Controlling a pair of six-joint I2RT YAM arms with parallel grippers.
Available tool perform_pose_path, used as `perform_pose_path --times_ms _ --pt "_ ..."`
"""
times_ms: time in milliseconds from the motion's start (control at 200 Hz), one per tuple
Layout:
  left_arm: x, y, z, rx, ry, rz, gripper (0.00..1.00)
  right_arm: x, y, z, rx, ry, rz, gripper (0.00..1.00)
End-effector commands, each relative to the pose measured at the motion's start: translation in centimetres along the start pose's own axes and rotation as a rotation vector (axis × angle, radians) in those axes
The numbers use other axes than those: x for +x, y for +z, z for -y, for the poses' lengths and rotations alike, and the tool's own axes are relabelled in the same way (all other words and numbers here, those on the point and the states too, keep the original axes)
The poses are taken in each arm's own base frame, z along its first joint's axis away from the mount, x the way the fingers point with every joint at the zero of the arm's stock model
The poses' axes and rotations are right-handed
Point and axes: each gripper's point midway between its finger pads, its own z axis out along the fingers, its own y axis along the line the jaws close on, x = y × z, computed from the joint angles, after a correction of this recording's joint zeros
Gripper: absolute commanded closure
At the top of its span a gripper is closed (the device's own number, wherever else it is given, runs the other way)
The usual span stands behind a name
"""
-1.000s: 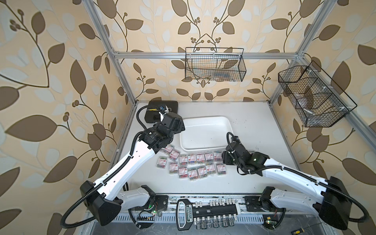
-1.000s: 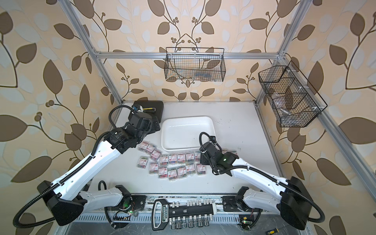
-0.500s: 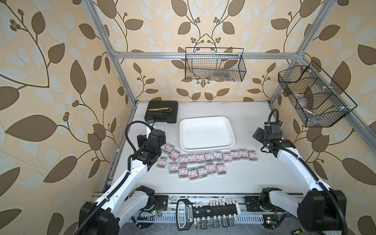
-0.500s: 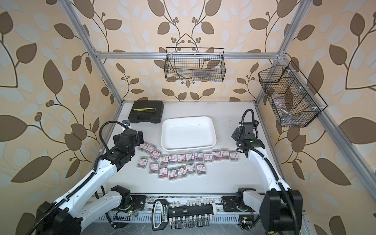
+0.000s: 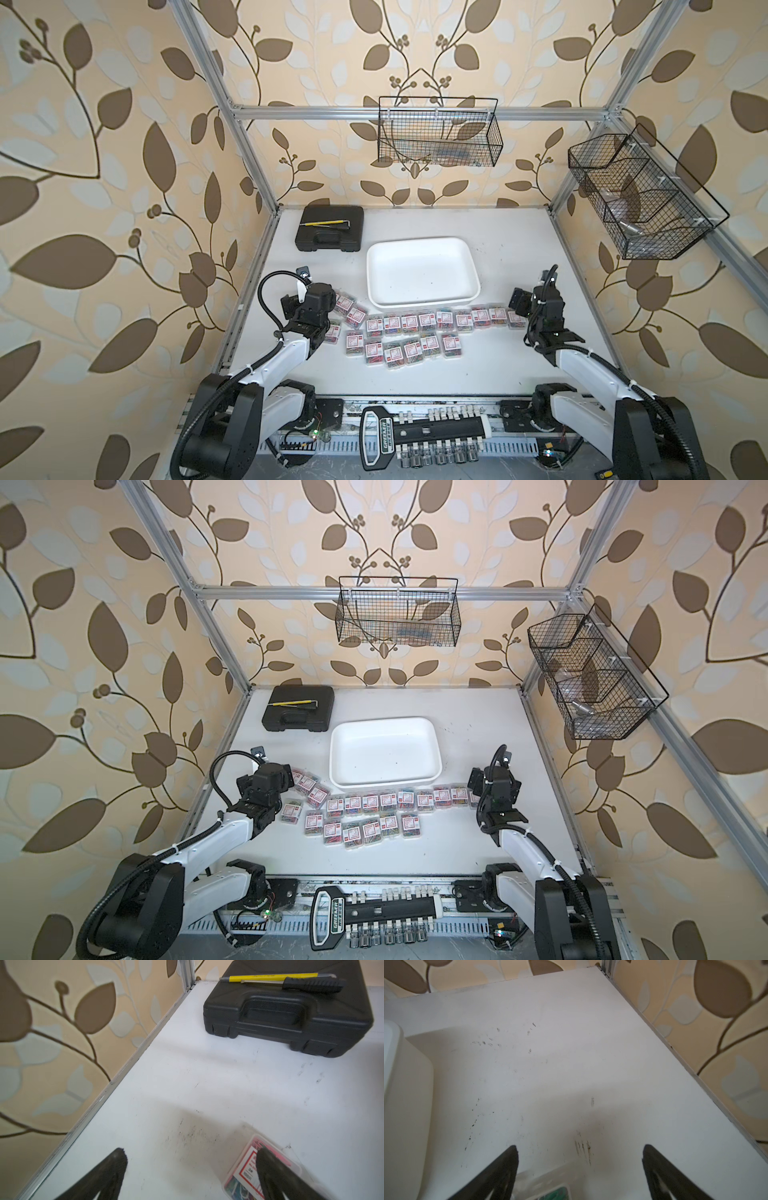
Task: Take the paper clips out of the storage box
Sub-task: Reset both arms
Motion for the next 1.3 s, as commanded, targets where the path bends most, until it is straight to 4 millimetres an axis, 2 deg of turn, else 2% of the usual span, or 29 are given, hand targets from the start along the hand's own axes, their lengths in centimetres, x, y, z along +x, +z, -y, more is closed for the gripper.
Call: perform_pose_path --times_ms 0,85,185,290,355,395,480,500,625,710,770,860,1295 --pt "-3.3 1.1 1.5 0.036 -0.075 0.100 0.01 -3.7 -0.9 -1.2 -0.057 -0.017 0.189 0.05" --pt "-3.8 2.1 3.4 0.088 -0.018 0.097 0.01 -4.2 -0.9 -1.5 -0.070 -0.021 0.217 0.05" --pt "-3.8 3.4 4.2 0.068 0.062 0.052 0.01 -4.8 -0.7 -2.6 -0.117 -0.050 0.248 0.05" --pt "-4.1 3.2 5.2 0.142 0.107 0.123 0.01 -5.3 -0.6 -3.0 -0.136 -0.051 0.280 0.05" --pt "-3.3 3.0 4.8 0.182 0.069 0.174 0.01 -5.4 -0.5 -3.3 -0.163 -0.055 0.292 0.05" --pt "-3.5 2.9 4.2 0.190 0.027 0.219 0.01 -5.5 -0.4 -3.6 -0.183 -0.056 0.292 0.05" --pt "-2.7 2.9 3.4 0.220 -0.029 0.219 0.01 -5.7 0.0 -3.2 -0.194 -0.031 0.290 0.05" --pt "-1.8 3.3 3.5 0.223 -0.018 0.206 0.01 -5.8 0.2 -3.1 -0.193 -0.025 0.291 0.05" --pt "-2.0 3.5 4.4 0.260 0.006 0.212 0.01 -5.5 1.3 -3.1 -0.212 0.008 0.287 0.03" --pt "-1.8 4.1 4.5 0.243 0.019 0.151 0.01 -5.2 2.0 -5.1 -0.250 -0.069 0.256 0.04" --pt "-2.0 4.6 4.2 0.214 0.009 0.147 0.01 -4.8 1.8 -6.3 -0.302 -0.112 0.264 0.02" --pt "-2.0 5.0 3.5 0.176 -0.013 0.128 0.01 -4.2 1.6 -6.0 -0.317 -0.097 0.280 0.00" --pt "-2.1 5.1 3.3 0.166 -0.019 0.126 0.01 -4.1 1.4 -6.2 -0.311 -0.111 0.289 0.00"
